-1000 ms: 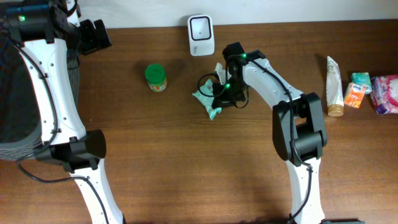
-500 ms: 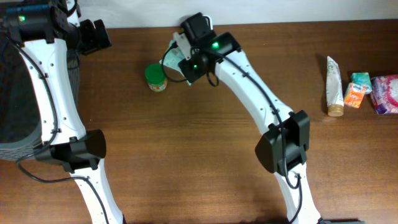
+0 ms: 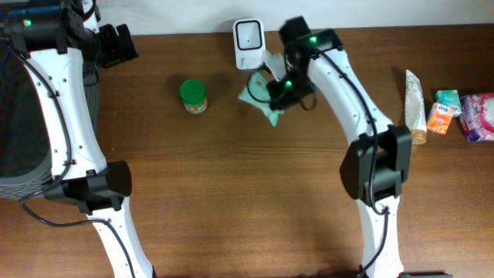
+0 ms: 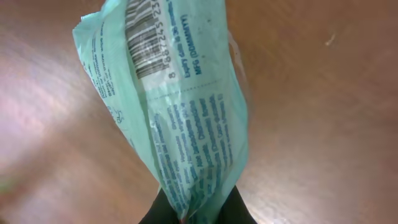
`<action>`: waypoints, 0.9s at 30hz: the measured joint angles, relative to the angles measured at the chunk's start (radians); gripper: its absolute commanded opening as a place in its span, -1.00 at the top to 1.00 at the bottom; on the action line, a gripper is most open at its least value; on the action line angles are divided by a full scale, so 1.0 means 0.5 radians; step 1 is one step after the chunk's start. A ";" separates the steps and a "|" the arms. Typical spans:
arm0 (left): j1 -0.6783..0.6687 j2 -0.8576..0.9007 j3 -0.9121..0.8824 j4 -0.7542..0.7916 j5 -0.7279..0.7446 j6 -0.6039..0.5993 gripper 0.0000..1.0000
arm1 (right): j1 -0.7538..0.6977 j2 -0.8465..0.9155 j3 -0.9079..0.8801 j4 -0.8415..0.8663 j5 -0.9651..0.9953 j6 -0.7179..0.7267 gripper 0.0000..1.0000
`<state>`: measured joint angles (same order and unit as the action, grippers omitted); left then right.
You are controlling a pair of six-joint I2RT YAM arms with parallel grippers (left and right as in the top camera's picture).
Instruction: Scan the item barcode
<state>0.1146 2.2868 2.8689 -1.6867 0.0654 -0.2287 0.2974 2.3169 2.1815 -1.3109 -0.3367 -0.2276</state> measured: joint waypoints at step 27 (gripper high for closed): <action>0.000 0.000 0.000 -0.002 0.001 -0.001 -0.98 | -0.251 0.009 -0.866 0.486 -0.830 0.970 -0.34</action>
<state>0.1146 2.2868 2.8689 -1.6875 0.0658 -0.2291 0.1719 2.3215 1.7485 -1.0679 -0.7517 0.2577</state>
